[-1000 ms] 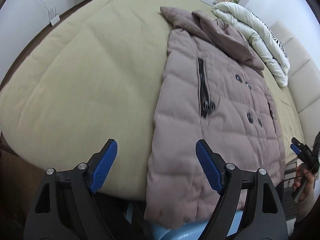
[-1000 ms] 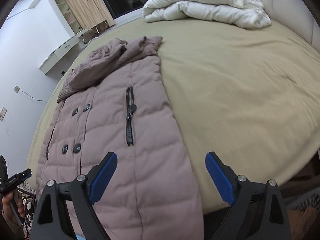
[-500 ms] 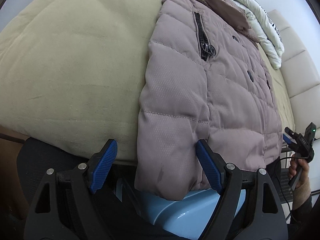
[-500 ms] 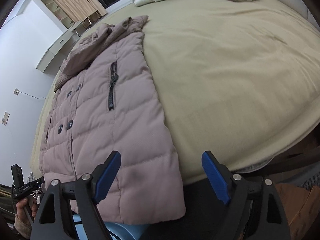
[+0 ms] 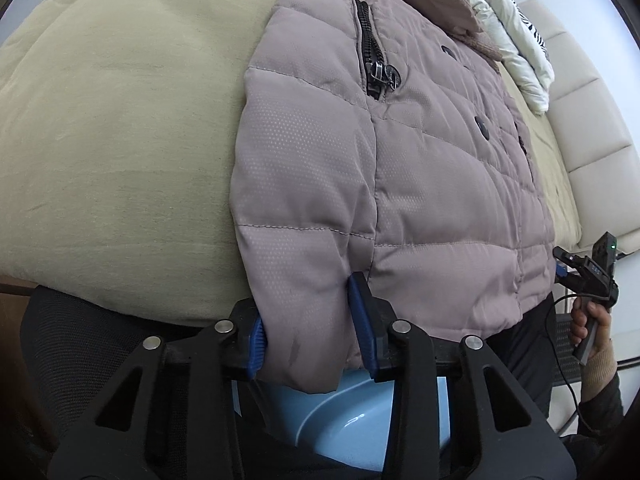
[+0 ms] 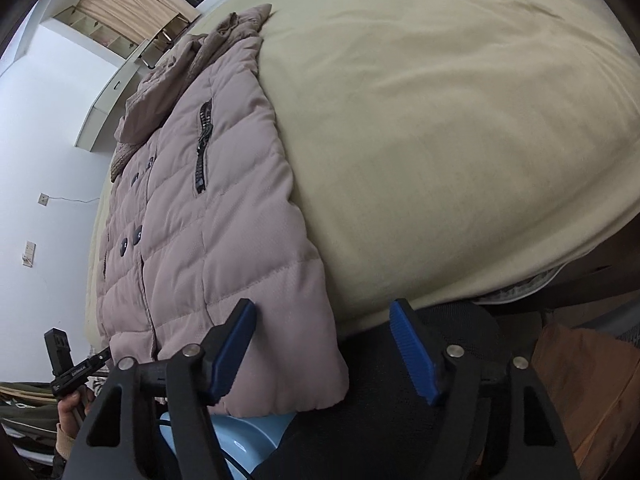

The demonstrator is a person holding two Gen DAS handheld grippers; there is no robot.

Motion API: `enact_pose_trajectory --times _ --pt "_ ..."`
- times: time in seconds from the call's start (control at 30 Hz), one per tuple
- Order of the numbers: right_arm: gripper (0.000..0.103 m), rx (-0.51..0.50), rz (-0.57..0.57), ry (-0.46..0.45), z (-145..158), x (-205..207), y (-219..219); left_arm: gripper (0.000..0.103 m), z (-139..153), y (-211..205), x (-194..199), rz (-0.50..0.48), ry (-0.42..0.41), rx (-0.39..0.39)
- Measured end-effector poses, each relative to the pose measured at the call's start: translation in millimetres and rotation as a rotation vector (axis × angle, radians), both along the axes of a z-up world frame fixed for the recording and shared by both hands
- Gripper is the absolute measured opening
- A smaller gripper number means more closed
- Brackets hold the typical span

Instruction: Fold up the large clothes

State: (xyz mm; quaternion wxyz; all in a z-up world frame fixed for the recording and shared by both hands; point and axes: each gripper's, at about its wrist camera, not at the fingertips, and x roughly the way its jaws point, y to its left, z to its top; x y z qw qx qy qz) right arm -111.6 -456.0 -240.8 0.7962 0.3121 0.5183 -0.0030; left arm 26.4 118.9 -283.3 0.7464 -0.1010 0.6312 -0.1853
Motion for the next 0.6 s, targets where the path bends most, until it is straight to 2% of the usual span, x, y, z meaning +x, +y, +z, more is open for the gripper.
enact_pose_trajectory --times 0.1,0.3,0.33,0.4,0.43,0.53,0.6 --pt "0.068 0.078 -0.001 0.013 -10.7 0.9 -2.2 0.035 -1.0 0.0 1.8 0.011 0.014 -0.009" --pt "0.062 0.143 0.028 0.043 -26.5 8.5 -3.3 0.035 -5.5 1.4 0.8 0.023 0.031 -0.028" --pt "0.059 0.144 0.034 0.044 -27.2 9.8 -3.8 0.033 -4.7 0.3 0.3 0.02 0.027 -0.023" --pt "0.039 0.18 0.058 0.043 -27.0 12.5 -4.2 0.026 -2.4 -1.8 -0.1 0.014 0.016 -0.009" --pt "0.027 0.217 0.069 0.037 -27.0 13.1 -2.7 0.018 -1.6 -2.1 -0.2 0.013 0.008 -0.007" --pt "0.012 0.215 0.087 0.024 -21.5 13.6 2.7 0.008 3.9 -7.8 -0.3 -0.012 -0.014 0.025" --pt "0.009 0.197 0.086 0.018 -16.3 13.3 8.0 0.006 9.5 -10.7 -0.4 -0.017 -0.026 0.035"
